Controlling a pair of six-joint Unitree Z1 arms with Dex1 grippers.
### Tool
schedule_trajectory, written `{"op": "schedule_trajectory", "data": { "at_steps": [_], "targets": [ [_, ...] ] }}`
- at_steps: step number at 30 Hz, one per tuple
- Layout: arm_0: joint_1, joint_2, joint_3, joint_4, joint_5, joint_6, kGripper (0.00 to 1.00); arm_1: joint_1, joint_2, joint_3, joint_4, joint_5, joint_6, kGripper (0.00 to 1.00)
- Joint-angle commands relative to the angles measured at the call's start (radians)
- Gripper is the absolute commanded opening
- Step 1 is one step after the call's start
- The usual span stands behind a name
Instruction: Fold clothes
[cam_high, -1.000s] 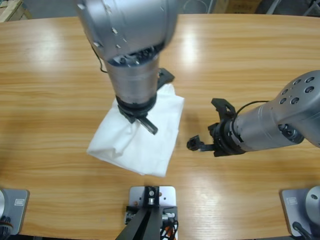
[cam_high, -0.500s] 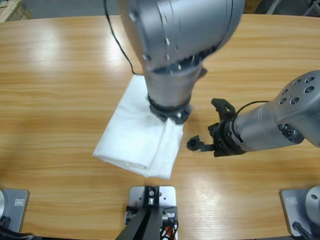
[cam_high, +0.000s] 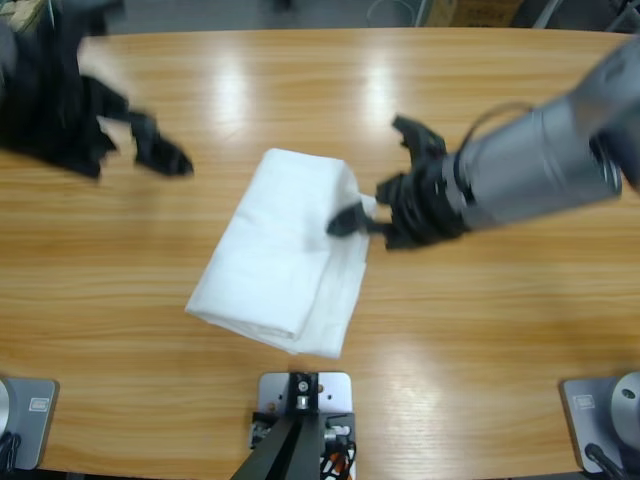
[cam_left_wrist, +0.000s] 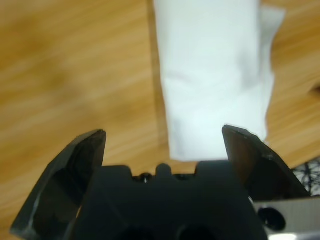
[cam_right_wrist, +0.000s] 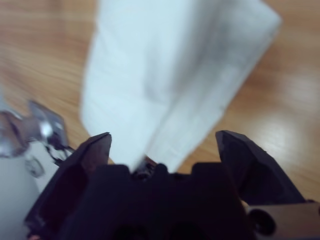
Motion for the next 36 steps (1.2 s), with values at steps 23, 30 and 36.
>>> {"op": "schedule_trajectory", "data": {
  "at_steps": [23, 30, 36],
  "targets": [
    [-0.012, 0.014, 0.346, -0.292, -0.055, -0.040, 0.908, -0.150, 0.273, 0.013, -0.218, 0.206, -0.127, 0.000],
    [-0.012, 0.015, 0.369, -0.305, -0.055, -0.038, 0.908, -0.150, 0.211, 0.024, -0.129, 0.128, -0.142, 0.000],
    [-0.012, 0.039, 0.383, -0.322, -0.062, -0.036, 0.908, -0.110, 0.098, -0.126, 0.215, -0.024, -0.143, 0.000]
  ]
}}
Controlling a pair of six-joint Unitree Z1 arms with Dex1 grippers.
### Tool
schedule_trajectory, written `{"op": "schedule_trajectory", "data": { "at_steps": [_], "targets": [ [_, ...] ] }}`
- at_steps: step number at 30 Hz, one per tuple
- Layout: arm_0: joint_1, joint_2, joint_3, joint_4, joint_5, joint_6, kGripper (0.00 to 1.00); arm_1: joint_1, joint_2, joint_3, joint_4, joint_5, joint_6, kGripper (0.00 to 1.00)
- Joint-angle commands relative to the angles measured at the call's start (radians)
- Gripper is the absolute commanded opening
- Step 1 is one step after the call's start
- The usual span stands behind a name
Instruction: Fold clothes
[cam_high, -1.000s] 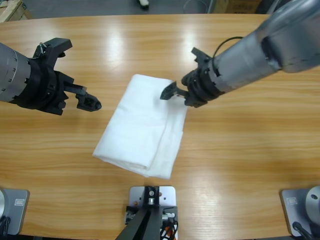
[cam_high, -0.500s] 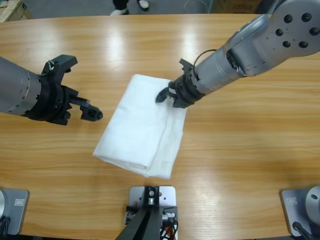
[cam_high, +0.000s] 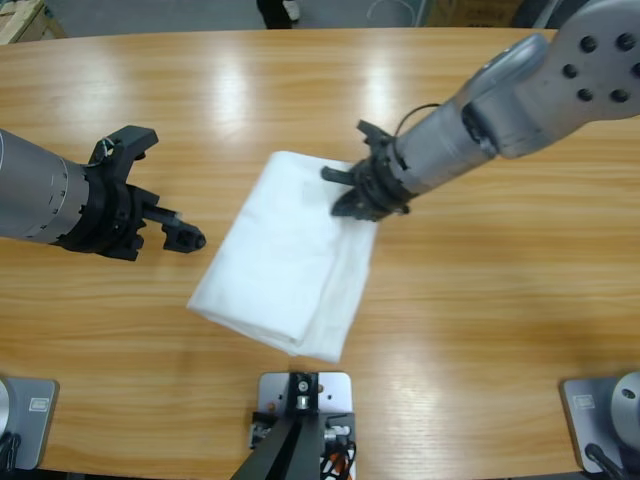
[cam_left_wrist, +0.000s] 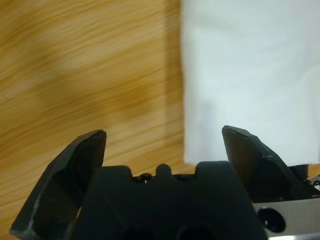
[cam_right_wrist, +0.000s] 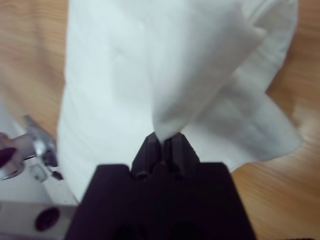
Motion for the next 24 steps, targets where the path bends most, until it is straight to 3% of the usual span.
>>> {"op": "schedule_trajectory", "data": {
  "at_steps": [1, 13, 24],
  "targets": [
    [-0.007, 0.056, 0.049, -0.034, -0.029, -0.008, 0.908, 0.034, -0.128, -0.132, 0.352, -0.160, -0.016, 0.000],
    [-0.030, 0.098, 0.033, -0.050, -0.059, -0.004, 0.899, 0.170, -0.092, 0.000, 0.385, -0.171, 0.093, 0.000],
    [-0.047, 0.113, 0.038, -0.056, -0.069, -0.004, 0.899, 0.171, -0.170, 0.044, 0.464, -0.252, 0.133, 0.000]
  ]
}}
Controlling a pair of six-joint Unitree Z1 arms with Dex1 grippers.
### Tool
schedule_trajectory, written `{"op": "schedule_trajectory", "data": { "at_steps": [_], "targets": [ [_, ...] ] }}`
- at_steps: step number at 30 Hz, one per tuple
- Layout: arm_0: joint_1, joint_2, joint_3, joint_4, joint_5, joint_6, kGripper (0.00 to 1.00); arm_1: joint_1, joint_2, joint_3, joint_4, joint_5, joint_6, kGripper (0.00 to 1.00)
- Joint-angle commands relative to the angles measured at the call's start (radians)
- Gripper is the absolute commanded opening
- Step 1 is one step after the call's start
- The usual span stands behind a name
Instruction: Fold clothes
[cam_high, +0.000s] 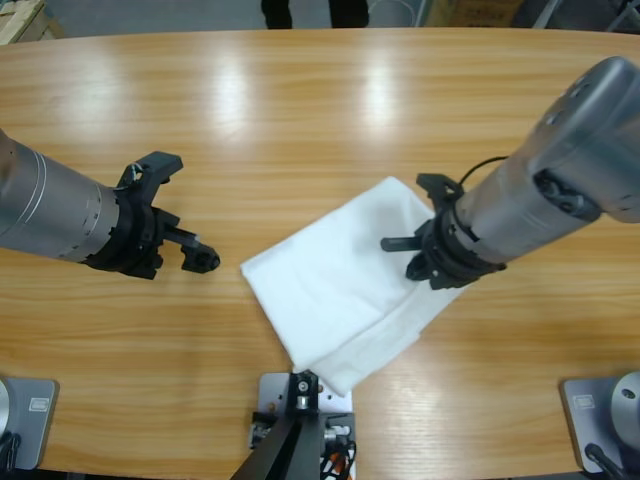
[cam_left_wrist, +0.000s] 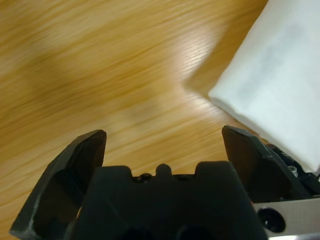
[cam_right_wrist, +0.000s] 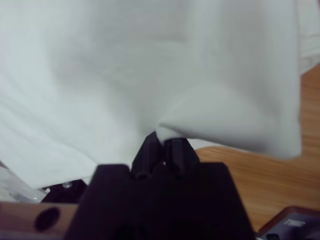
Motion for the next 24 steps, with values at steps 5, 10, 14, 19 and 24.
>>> {"op": "schedule_trajectory", "data": {
  "at_steps": [5, 10, 14, 19, 24],
  "targets": [
    [-0.020, 0.066, 0.014, -0.020, -0.019, -0.004, 0.899, 0.011, 0.017, 0.037, 0.084, -0.069, 0.086, 0.199],
    [-0.020, 0.063, 0.011, -0.022, -0.017, -0.004, 0.899, 0.011, 0.009, -0.087, 0.327, -0.242, 0.128, 1.000],
    [-0.020, 0.046, -0.018, -0.020, -0.004, 0.003, 0.895, 0.011, -0.030, -0.169, 0.389, -0.303, 0.133, 1.000],
    [-0.020, 0.063, -0.197, -0.018, -0.043, 0.027, 0.711, 0.011, -0.053, -0.215, 0.352, -0.271, 0.069, 0.306],
    [-0.020, 0.141, -0.272, -0.009, -0.069, 0.027, 0.705, 0.012, -0.067, -0.192, 0.341, -0.248, 0.060, 0.509]
  ]
}}
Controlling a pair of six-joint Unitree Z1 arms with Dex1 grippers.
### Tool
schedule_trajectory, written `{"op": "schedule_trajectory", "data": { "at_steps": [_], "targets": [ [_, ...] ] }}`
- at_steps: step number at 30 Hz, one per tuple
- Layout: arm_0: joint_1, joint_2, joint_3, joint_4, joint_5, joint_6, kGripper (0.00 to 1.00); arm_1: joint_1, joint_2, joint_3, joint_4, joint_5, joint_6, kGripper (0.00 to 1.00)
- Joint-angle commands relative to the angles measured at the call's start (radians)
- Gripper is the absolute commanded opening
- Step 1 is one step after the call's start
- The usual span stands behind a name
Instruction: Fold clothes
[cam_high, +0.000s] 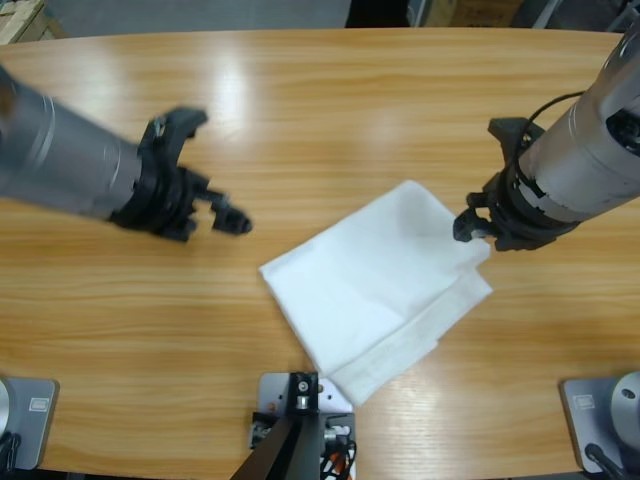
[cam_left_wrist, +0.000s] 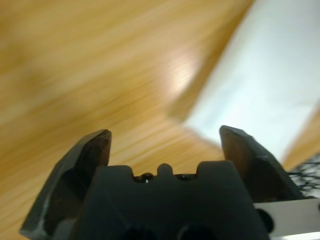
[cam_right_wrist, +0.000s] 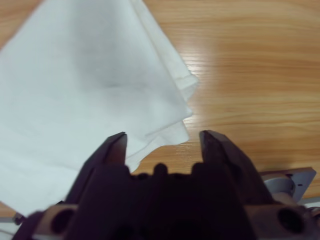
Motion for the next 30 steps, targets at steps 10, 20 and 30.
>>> {"op": "schedule_trajectory", "data": {
  "at_steps": [10, 20, 30],
  "targets": [
    [-0.007, 0.052, 0.019, 0.019, 0.002, 0.043, 0.923, 0.088, 0.146, 0.017, -0.256, 0.161, -0.180, 1.000],
    [-0.001, 0.041, 0.060, 0.018, 0.002, 0.054, 0.980, 0.110, 0.205, 0.163, -0.388, 0.188, -0.334, 1.000],
    [0.003, -0.003, 0.110, 0.019, 0.018, 0.051, 0.987, 0.111, 0.364, 0.052, -0.483, 0.168, -0.501, 1.000]
  ]
}}
